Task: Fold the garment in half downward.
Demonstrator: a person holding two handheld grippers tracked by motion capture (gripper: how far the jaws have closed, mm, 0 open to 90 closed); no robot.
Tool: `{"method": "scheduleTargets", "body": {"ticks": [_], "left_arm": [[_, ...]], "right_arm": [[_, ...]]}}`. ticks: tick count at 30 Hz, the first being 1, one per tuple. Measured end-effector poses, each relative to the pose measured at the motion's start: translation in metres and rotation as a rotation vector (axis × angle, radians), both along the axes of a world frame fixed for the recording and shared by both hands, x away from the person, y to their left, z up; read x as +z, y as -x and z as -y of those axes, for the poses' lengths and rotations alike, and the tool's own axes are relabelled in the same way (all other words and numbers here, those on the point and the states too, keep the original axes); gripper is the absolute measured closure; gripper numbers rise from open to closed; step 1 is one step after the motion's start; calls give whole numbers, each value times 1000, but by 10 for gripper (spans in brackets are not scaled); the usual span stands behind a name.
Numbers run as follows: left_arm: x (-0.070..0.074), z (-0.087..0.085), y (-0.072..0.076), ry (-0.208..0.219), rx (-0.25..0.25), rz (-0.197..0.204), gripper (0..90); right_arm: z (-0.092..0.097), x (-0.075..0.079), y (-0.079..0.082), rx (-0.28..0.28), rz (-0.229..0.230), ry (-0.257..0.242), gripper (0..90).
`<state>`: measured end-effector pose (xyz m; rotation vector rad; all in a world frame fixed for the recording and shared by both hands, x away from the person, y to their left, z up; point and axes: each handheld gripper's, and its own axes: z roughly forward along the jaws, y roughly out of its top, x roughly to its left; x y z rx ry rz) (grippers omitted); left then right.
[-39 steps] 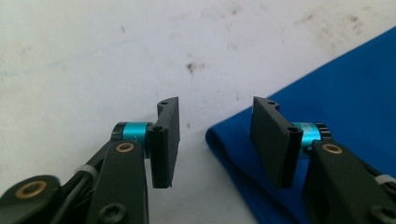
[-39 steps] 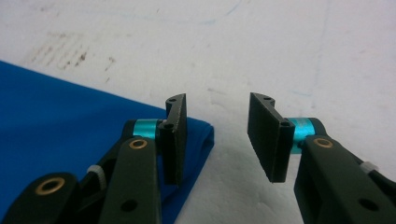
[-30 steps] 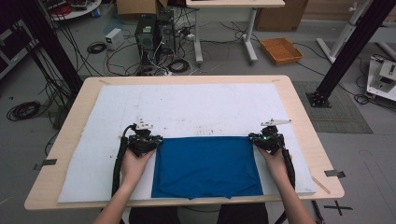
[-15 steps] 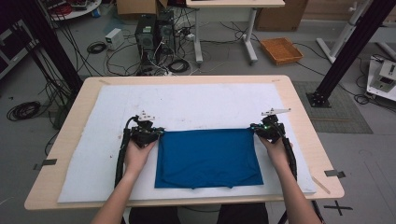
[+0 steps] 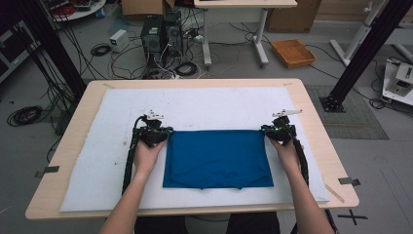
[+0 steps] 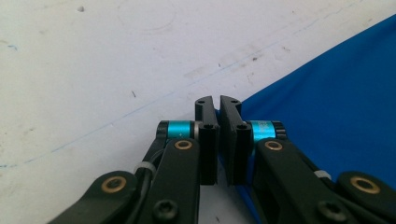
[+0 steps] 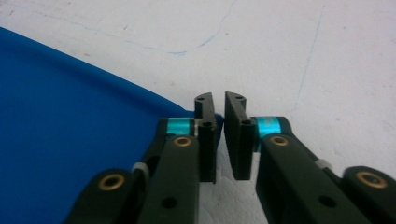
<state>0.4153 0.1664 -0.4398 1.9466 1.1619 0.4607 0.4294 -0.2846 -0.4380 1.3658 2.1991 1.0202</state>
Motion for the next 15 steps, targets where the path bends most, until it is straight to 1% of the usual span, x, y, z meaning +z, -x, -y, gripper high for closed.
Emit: {"method": "scheduleTargets", "body": {"ticks": [1,2,3,4,5,6,7,8,9,10,12,13,15], "left_arm": [[2,0,1,-15,10,13,774],[3,0,2,-25,19,21,702],[6,-1,4,-31,20,26,650],[8,-3,7,-22,26,29,564],[10,-5,10,-10,28,33,524],[13,-8,14,10,27,41,500],[15,-10,18,24,20,57,500],[17,-13,24,34,17,70,474],[19,-15,30,41,11,84,435],[21,-17,35,48,2,96,435],[24,-22,47,57,-15,122,425],[26,-25,52,62,-19,132,406],[27,-30,61,80,-28,157,400]], "right_arm": [[1,0,0,-4,3,0,753],[2,1,1,-13,2,-7,724],[3,2,2,-14,5,-13,712],[6,5,6,-15,16,-29,628],[8,7,8,-16,20,-41,599],[10,10,12,-15,31,-51,572],[10,10,12,-15,31,-51,572],[12,12,16,-17,43,-59,538],[16,19,26,-23,69,-84,489],[16,19,26,-23,69,-84,489],[22,24,37,-19,102,-113,468],[23,27,43,-20,116,-123,453],[27,30,53,-11,137,-135,432]]}}
